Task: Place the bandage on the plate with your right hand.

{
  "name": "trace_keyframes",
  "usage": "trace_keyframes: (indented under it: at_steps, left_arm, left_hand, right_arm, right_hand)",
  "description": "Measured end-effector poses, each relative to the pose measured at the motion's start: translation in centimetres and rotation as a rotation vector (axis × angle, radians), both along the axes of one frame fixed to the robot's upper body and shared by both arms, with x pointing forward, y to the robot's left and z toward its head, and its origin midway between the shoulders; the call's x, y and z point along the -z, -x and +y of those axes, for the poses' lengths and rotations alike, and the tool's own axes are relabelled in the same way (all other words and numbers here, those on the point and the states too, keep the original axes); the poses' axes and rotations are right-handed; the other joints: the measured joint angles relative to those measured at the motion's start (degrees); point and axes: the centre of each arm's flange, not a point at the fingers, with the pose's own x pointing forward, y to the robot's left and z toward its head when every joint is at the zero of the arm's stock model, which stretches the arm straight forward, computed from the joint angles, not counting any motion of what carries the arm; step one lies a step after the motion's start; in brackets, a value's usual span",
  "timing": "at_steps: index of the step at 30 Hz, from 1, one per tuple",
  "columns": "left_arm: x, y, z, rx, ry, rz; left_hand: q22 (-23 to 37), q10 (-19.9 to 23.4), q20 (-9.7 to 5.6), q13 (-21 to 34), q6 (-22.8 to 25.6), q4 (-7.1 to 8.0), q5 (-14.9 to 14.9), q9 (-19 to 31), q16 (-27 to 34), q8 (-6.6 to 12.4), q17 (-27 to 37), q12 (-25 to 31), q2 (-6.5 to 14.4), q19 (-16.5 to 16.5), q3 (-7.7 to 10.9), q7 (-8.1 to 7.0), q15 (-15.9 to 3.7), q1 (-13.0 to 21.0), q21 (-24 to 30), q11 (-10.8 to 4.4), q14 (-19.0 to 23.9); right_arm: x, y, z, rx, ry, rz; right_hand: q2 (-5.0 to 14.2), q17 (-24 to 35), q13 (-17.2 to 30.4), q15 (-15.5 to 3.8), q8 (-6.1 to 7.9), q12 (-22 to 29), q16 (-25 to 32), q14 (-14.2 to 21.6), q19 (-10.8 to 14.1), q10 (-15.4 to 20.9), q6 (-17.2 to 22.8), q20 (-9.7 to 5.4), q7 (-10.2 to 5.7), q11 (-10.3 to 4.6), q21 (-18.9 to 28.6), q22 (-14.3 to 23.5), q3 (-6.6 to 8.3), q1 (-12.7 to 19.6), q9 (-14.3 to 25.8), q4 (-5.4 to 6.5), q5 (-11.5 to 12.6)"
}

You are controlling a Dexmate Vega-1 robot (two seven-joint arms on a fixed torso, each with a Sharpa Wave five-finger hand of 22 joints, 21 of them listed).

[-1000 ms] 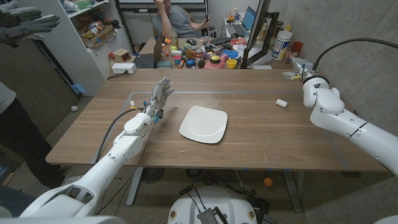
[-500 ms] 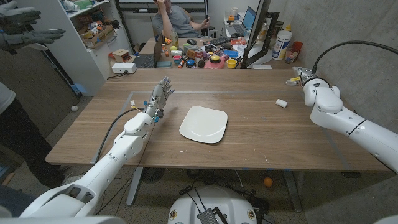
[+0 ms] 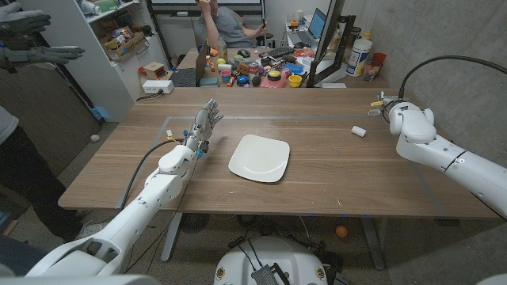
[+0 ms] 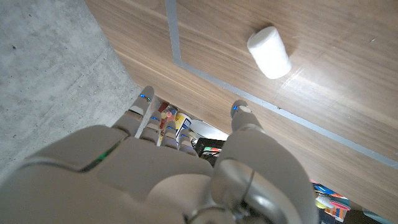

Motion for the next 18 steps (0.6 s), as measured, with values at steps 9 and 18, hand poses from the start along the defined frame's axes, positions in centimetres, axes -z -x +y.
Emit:
trace_keyframes:
  at_steps: [9,18]
  left_arm:
    - [0.2,0.3,0.1,0.001,0.001,-0.001]
    - [0.3,0.5,0.4,-0.001,0.002,0.0]
  left_hand:
    - [0.0,0.0,0.0,0.0,0.0,0.0,0.0,0.0,0.0,0.0,0.0,0.0,0.0,0.0,0.0,0.0,0.0,0.0,0.0,0.0,0.0]
    - [0.0,0.0,0.0,0.0,0.0,-0.17,0.0,0.0,0.0,0.0,0.0,0.0,0.0,0.0,-0.17,0.0,0.0,0.0,0.0,0.0,0.0]
  right_arm:
    - [0.9,-0.4,0.1,-0.013,-0.009,0.072]
    - [1.6,-0.9,0.6,-0.03,-0.021,0.113]
  right_hand:
    - [-2.19,0.29,0.0,-0.53,0.45,0.52,0.45,0.54,0.51,0.89,0.6,-0.51,0.18,-0.16,0.0,0.0,-1.68,-1.41,0.0,0.82,0.28]
    - [-3.25,0.28,-0.01,-0.84,0.58,0.96,0.45,0.86,1.05,1.49,0.97,-0.6,0.08,-0.01,0.0,0.0,-2.82,-2.48,-0.01,1.25,0.49]
